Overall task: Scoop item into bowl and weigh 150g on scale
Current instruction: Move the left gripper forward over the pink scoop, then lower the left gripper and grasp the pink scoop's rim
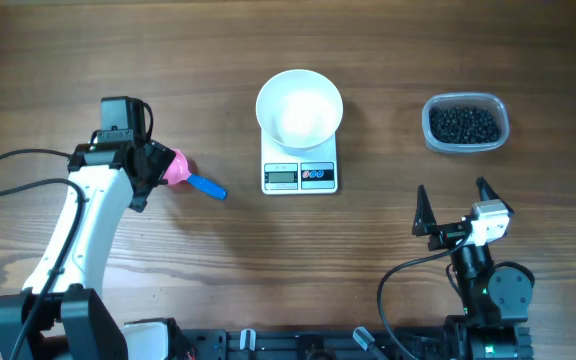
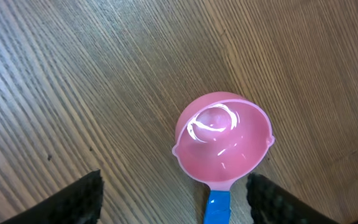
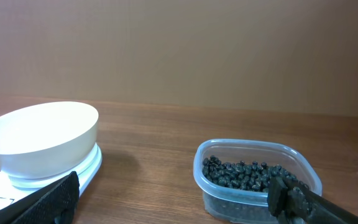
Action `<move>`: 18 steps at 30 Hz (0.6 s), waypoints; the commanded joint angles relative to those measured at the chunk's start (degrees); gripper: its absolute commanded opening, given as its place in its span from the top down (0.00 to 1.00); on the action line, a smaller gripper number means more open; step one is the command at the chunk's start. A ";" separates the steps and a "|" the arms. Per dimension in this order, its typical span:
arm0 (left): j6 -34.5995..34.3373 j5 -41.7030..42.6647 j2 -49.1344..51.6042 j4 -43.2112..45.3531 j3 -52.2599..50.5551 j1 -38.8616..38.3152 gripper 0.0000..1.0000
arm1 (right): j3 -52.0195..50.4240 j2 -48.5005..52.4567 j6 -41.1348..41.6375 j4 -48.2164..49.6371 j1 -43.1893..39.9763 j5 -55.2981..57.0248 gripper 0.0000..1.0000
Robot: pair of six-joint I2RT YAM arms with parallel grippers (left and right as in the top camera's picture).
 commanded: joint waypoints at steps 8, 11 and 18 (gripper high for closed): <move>-0.50 -0.94 3.54 0.61 -0.79 0.44 0.22 | -0.07 -0.26 -0.68 0.22 0.24 0.96 0.00; -0.48 -0.94 5.05 0.85 -0.79 0.44 0.15 | -0.07 -0.26 -0.68 0.22 0.24 0.98 0.00; -0.50 -0.92 6.82 1.64 -0.79 0.44 0.00 | -0.07 -0.26 -0.70 0.22 0.24 0.96 0.00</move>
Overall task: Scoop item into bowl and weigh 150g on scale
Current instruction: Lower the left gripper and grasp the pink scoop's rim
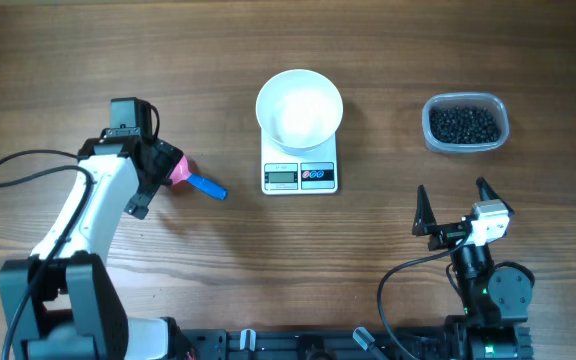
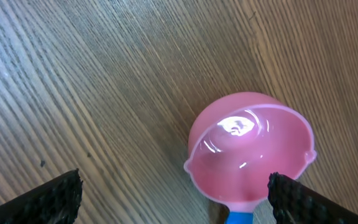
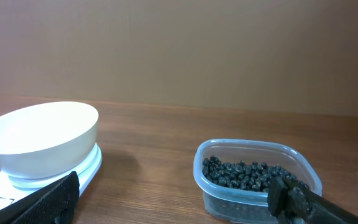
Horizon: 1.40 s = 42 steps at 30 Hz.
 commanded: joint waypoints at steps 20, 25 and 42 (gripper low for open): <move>-0.13 -0.72 5.05 5.79 -0.59 0.42 0.39 | -0.07 -0.24 -0.68 0.22 0.24 0.98 0.00; -0.13 -0.76 6.91 6.25 -0.57 0.44 0.47 | -0.07 -0.24 -0.68 0.22 0.24 0.98 0.00; -0.13 0.31 10.14 8.81 -0.59 0.42 0.66 | -0.07 -0.24 -0.68 0.22 0.24 0.98 0.00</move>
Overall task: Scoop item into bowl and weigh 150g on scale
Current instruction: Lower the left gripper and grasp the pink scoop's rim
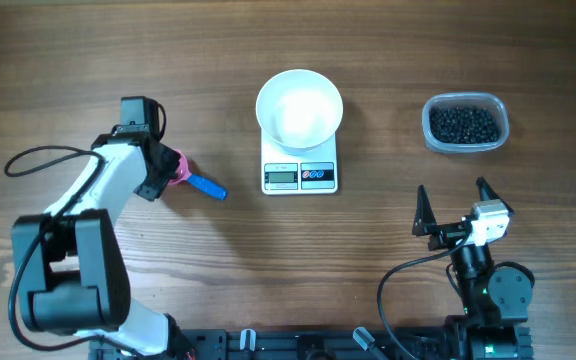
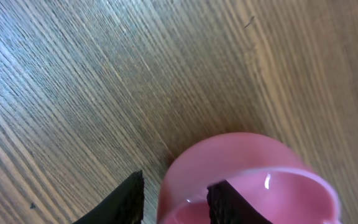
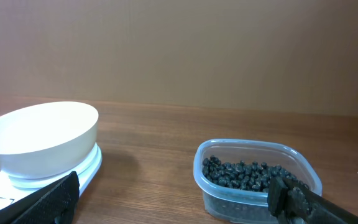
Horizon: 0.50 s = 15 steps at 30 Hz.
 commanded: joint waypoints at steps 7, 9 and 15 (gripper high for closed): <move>-0.11 0.24 1.36 0.79 -0.55 0.42 0.76 | -0.07 -0.26 -0.70 0.22 0.24 0.98 0.00; -0.11 0.24 1.38 0.81 -0.55 0.42 0.77 | -0.07 -0.26 -0.68 0.22 0.24 0.96 0.00; -0.11 0.24 1.38 1.64 -0.55 0.42 0.83 | -0.07 -0.26 -0.70 0.22 0.24 0.98 0.01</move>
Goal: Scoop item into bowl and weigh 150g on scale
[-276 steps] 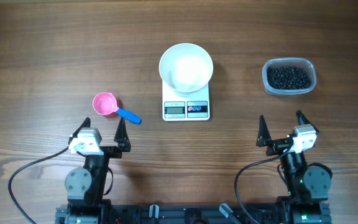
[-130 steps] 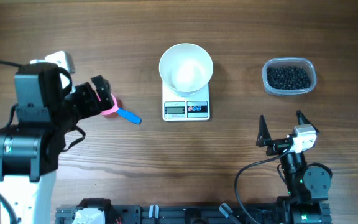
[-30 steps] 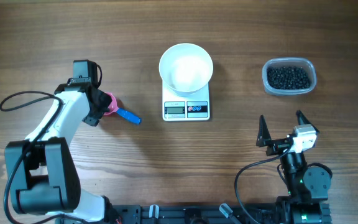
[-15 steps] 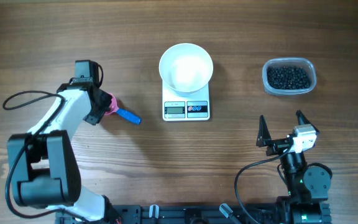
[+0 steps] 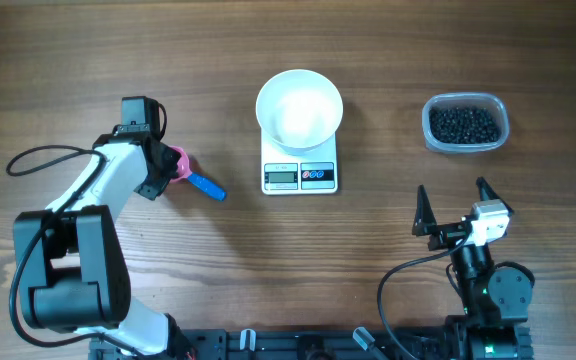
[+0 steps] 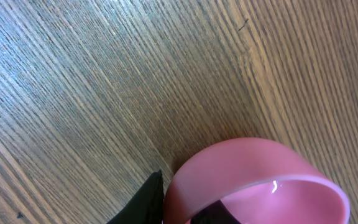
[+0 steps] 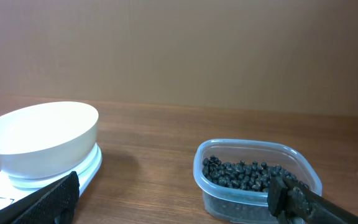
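A pink scoop [image 5: 179,166] with a blue handle [image 5: 207,186] lies on the table left of the scale. My left gripper [image 5: 166,165] is down on its cup [image 6: 253,180]: one black finger [image 6: 145,202] is outside the cup wall, the other shows dark inside it, and the rim is pinched between them. A white bowl [image 5: 299,107] stands empty on the white scale [image 5: 300,176]. Black beans fill a clear tub [image 5: 465,122] at the right, seen also as the tub [image 7: 257,177] in the right wrist view. My right gripper [image 5: 456,208] is open, well short of it.
The left arm's black cable [image 5: 38,160] loops over the table at the far left. The bowl [image 7: 39,140] and scale sit left of the right gripper's line of sight. The right arm's base [image 5: 488,290] is at the front edge.
The left fingers, which stood apart on either side of the scoop's rim, have drawn together onto the cup wall. The right arm has not moved.
My left gripper hung open above the pink scoop, with the whole cup in view between wide fingers. It was then lower and closer over the cup, then straddling the near rim, and now it pinches that rim. The right arm stayed still throughout.
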Action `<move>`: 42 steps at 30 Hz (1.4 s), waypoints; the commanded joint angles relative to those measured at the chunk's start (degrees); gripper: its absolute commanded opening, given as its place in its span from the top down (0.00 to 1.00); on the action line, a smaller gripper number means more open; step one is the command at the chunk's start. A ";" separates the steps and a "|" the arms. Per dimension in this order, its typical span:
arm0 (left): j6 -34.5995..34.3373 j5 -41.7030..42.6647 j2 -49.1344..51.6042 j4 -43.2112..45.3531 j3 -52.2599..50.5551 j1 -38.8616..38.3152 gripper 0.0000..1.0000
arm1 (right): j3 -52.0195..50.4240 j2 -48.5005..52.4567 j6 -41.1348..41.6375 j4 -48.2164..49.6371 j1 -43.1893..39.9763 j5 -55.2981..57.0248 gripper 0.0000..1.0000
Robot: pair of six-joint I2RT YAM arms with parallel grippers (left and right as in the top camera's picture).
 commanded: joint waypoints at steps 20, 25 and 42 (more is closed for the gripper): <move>-0.35 3.50 0.63 5.20 -5.70 0.57 0.96 | -0.07 -0.26 -0.68 0.22 0.24 0.98 0.00; -0.33 11.17 -2.56 5.11 -5.66 2.23 0.96 | -0.07 -0.26 -0.68 0.22 0.24 0.96 0.00; 0.11 16.39 -30.36 -5.09 -5.66 3.91 0.96 | -0.07 -0.26 -0.70 0.22 0.24 0.98 0.00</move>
